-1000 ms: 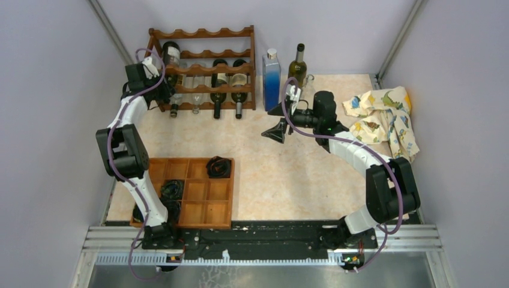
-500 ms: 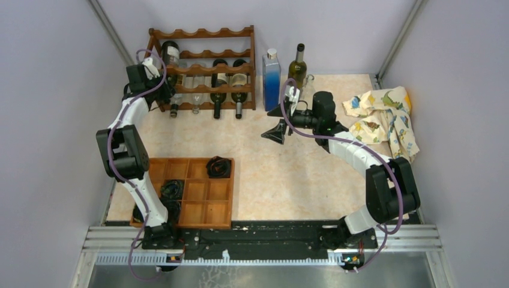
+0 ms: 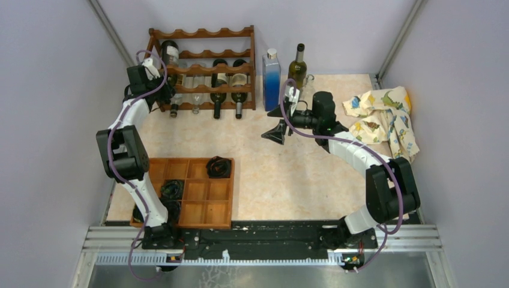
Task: Put the wine bottle on the wine rack
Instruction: Place the wine bottle in the wine rack.
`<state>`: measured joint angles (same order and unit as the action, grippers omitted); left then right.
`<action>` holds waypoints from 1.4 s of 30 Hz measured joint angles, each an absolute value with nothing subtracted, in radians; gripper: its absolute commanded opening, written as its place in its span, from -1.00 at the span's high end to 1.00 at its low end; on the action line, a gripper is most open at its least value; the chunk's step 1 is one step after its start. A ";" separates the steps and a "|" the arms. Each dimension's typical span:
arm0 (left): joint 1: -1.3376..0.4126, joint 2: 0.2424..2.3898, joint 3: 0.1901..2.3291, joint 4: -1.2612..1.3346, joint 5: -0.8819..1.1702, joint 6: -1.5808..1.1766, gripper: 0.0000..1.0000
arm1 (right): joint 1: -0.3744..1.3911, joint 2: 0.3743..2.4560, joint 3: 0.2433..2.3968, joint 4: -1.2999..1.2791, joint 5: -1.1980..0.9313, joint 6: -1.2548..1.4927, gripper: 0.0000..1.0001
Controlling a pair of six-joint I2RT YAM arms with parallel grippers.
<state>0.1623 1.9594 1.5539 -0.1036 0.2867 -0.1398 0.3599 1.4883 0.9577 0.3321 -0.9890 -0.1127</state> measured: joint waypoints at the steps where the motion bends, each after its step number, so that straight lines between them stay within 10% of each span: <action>1: 0.162 1.959 1.554 -0.104 0.287 -0.141 0.29 | 0.360 1.488 0.958 0.332 -0.989 -0.113 -0.97; 42: 0.145 1.937 1.552 -0.111 0.250 -0.160 -0.19 | 0.360 1.488 0.957 0.313 -0.989 -0.139 -0.97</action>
<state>0.1452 1.9369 1.5520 -0.1108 0.2501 -0.1604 0.3599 1.4879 0.9573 0.3134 -0.9890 -0.1390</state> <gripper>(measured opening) 0.572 0.983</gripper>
